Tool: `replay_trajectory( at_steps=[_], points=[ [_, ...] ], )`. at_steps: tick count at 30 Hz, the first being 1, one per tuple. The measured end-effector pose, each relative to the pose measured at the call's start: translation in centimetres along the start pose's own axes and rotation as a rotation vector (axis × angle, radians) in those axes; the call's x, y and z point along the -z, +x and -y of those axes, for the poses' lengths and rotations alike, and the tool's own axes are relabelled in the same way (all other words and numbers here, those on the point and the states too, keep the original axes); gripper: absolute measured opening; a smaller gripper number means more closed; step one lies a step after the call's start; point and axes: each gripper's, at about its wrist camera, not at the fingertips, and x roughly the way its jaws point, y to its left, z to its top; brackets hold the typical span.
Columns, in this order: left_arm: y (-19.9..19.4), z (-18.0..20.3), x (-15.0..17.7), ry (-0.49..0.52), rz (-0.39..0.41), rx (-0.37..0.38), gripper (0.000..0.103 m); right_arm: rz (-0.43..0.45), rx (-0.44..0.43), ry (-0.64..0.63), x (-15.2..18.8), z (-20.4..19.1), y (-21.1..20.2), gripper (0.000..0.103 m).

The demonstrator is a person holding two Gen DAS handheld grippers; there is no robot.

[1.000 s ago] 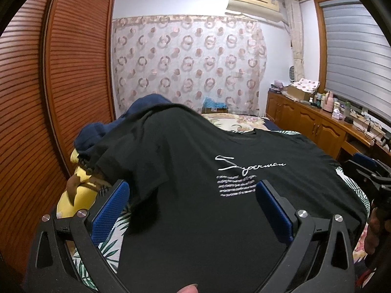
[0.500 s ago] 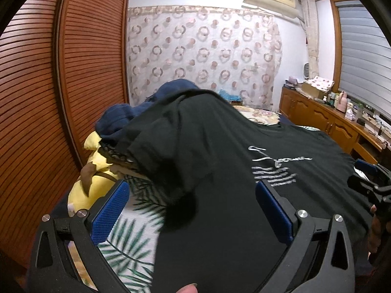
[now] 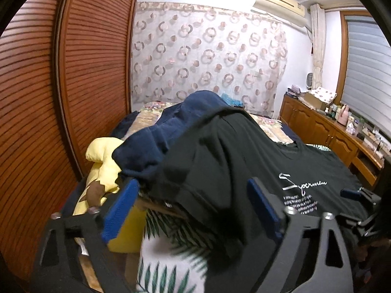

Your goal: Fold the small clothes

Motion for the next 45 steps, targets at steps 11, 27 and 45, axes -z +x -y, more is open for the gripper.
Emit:
replay_trajectory(
  at_steps=[11,27,45],
  points=[
    [4.8,-3.0,-0.4,-0.082,-0.090,0.030,0.036,-0.042,-0.068,-0.024,-3.3,2.0,4.4,0.103],
    [5.3,-3.3,0.0,-0.012,-0.152,-0.016,0.006,-0.070,-0.108,-0.024,-3.4,1.2,6.8,0.103],
    [2.2,3.5,-9.1,0.165,0.024,0.118,0.003,-0.037,-0.086,0.013,-2.8,1.5,5.6,0.103]
  ],
)
